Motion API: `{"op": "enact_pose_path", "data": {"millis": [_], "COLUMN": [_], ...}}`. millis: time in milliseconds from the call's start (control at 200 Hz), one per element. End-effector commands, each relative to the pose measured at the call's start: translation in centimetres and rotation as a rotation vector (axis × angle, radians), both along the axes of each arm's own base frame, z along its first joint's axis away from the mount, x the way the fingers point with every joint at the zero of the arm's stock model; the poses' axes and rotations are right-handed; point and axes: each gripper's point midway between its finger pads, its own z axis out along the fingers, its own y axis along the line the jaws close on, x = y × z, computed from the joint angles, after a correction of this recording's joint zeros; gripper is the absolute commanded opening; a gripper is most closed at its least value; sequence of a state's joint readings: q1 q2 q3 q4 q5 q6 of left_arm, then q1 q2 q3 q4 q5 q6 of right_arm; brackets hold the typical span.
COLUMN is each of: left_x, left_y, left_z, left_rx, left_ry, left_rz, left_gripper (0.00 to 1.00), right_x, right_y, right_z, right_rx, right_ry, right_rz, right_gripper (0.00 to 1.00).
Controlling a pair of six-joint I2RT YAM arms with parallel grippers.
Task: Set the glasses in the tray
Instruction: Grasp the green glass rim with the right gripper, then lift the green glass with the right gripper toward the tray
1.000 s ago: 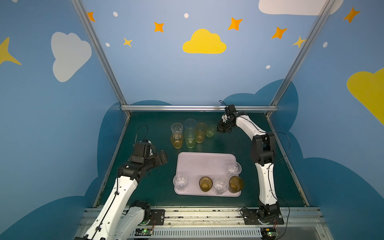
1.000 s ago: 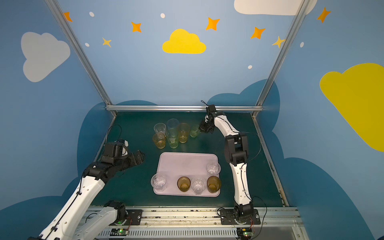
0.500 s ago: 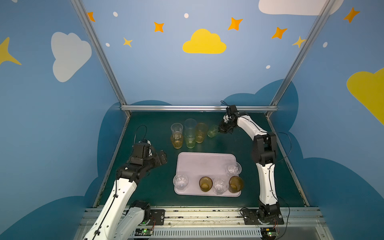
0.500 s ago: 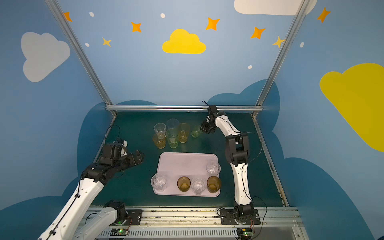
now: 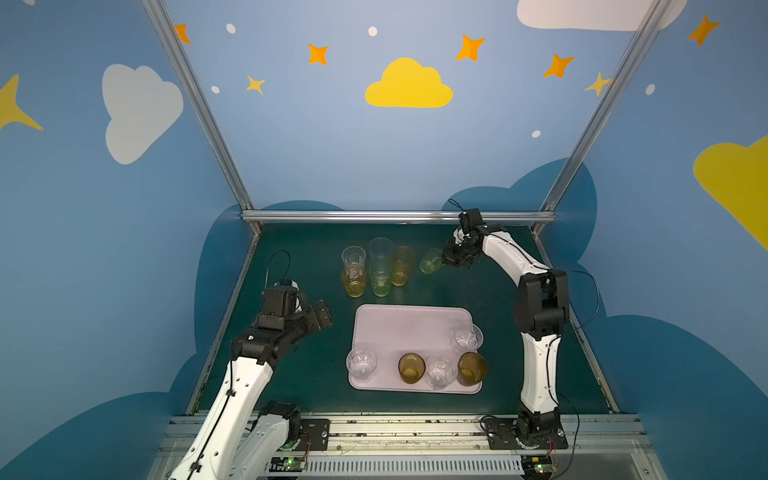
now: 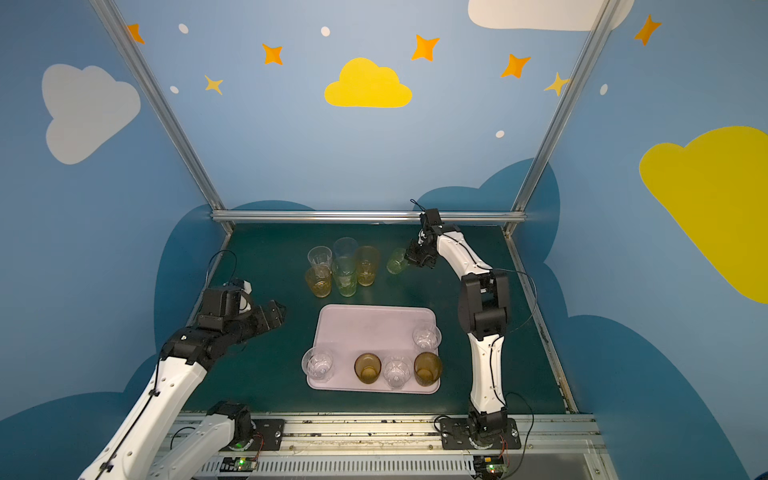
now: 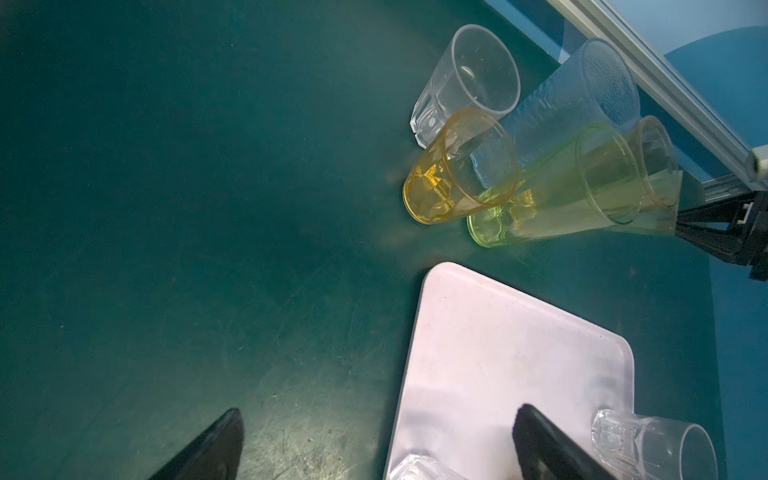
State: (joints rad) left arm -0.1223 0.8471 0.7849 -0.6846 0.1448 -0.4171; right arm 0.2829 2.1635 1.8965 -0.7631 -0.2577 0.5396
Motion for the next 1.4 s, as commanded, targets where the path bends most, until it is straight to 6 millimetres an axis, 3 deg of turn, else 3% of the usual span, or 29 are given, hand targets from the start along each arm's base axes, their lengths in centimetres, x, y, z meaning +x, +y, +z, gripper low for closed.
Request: {"op": "enact_pose_path", "data": {"millis": [0,506,706,1126,1232,1307,1392], "left_x": [-0.3,-0.2,-0.2,-0.8,-0.8,-1.1,-1.4], "left_y": [0.2,0.1,-2.1,-3.9,-5.0,-7.0,-7.6], "left_z": [-0.4,1.0,1.9,3.0,3.3,4.4,4.3], "left_rx": [-0.014,-0.068,-0.153,-0.24,-0.292,-0.372,-0.38], "left_ry": [0.006,-0.081,-0.126,-0.171,-0.18,-0.216,-0.214], "left_rz": [0.005,-0.021,-0.124,-0.195,-0.249,-0.347,-0.37], "left_gripper": [1.0,1.0,1.0,1.0,1.0,1.0,1.0], "right_x": [-0.2,-5.7,-8.9,-15.7,-17.1,-18.1,-19.0], "right_y": [-0.4,-2.7,-3.0,-3.6,-3.3,-3.0,-2.9], "right_z": [3.4,8.2,9.3,11.0,11.7,11.9,11.8], "right_rx": [0.01,-0.02,-0.006,-0.017,-0.026,-0.024,-0.024], "right_ry": [-0.076,-0.168,-0.198,-0.236,-0.258,-0.27,-0.273], "right_rz": [-0.003,-0.006,-0.005,-0.03,-0.022,-0.016,-0.018], "right_gripper": [0.0,0.0,0.0,0.0,0.0,0.0,0.0]}}
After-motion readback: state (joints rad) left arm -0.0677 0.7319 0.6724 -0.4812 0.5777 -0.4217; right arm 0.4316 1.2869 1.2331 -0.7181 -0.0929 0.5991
